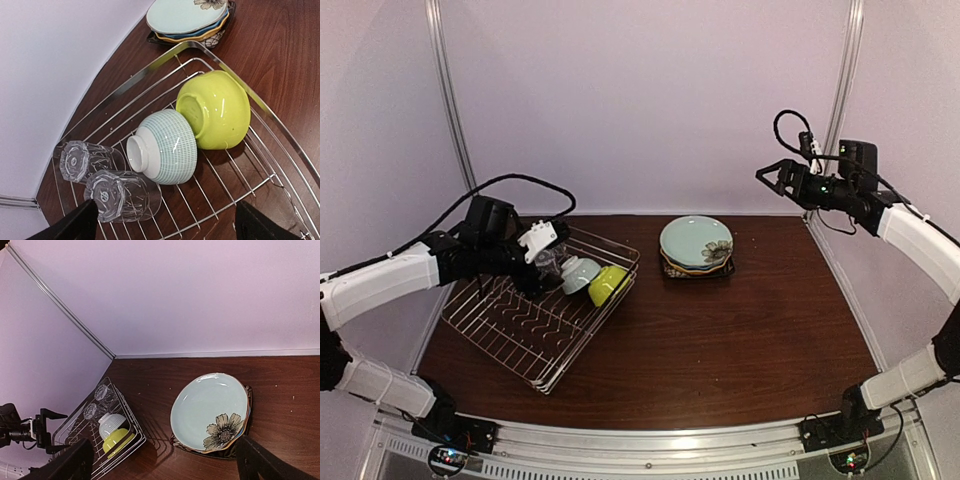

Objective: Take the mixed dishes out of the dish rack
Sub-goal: Grab the bowl from the dish rack, then pass from the left arm to the right, then place the bowl at the center of the board.

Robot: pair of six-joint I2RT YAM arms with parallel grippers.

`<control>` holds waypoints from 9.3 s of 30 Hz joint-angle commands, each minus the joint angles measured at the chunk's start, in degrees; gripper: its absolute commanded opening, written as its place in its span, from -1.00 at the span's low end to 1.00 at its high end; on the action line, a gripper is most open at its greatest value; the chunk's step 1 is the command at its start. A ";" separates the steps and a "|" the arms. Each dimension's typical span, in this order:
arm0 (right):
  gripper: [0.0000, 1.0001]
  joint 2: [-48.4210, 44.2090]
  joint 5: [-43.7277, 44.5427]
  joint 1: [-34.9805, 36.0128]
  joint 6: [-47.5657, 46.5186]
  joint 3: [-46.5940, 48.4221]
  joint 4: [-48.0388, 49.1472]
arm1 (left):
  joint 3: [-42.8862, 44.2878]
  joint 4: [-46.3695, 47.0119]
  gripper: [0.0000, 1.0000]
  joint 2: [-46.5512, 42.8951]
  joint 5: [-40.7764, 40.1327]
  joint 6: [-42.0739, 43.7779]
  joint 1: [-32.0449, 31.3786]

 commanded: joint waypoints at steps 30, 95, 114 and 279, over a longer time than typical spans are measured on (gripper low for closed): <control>0.99 -3.64 -6.06 -5.04 5.73 -3.42 7.82 | 4.30 16.11 0.95 24.06 -11.02 8.97 -1.56; 0.99 -5.20 -4.12 -2.92 1.97 -4.71 9.55 | 16.96 9.45 0.12 9.39 1.66 -4.21 -1.60; 0.73 -4.86 5.88 19.88 -3.65 -8.04 24.14 | 17.10 20.47 0.10 -0.48 20.35 -21.59 -8.74; 0.99 34.06 21.50 -7.82 0.56 17.12 -10.81 | 8.84 13.68 0.95 1.09 -1.67 -27.25 -4.28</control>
